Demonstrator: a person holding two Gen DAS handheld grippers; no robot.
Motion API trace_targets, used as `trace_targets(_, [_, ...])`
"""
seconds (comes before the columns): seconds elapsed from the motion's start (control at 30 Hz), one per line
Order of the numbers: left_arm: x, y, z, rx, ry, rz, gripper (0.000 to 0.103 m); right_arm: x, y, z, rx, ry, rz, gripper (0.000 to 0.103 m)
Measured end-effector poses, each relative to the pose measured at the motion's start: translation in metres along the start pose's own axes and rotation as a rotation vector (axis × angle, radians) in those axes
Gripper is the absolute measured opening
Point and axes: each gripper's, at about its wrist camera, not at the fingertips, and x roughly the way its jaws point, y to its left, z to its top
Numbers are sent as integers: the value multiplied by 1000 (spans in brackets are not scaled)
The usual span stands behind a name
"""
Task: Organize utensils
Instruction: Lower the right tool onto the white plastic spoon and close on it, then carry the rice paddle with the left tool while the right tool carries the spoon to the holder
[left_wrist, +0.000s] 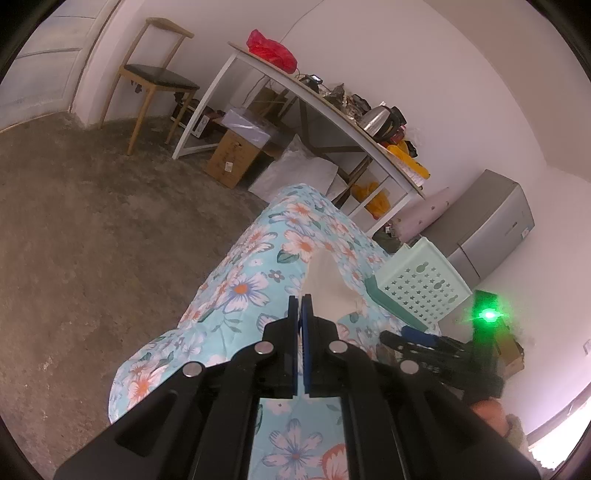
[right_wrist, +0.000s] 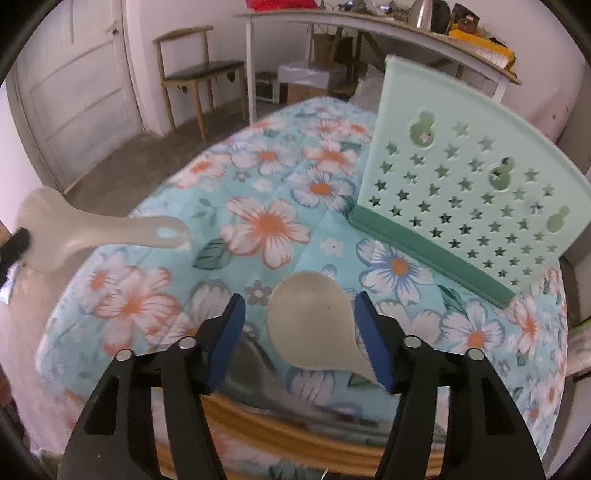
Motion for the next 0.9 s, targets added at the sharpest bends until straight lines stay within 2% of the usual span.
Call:
trace_targets(0.13, [0, -1, 0, 4, 1, 5, 1, 12, -6, -4, 9, 29, -20, 40])
trace_targets(0.17, [0, -1, 0, 5, 1, 7, 1, 11, -7, -6, 15, 23, -20, 35])
trace_targets(0.2, [-1, -1, 1, 6, 1, 10, 1, 11, -7, -5, 22, 19, -20, 24])
trace_targets(0.27, [-2, -3, 3, 11, -2, 13, 1, 6, -11, -6, 45, 6, -8, 14])
trace_targets(0.57, [-6, -33, 20, 93, -49, -24, 1, -60, -44, -8, 159, -175, -11, 8])
trace_targets(0.8, [-1, -107, 65, 281, -168, -125, 1, -123, -85, -10, 278, -345, 15, 7])
trace_targets(0.9, [15, -141, 83, 377, -185, -132, 1, -145, -102, -8, 311, -414, 29, 7])
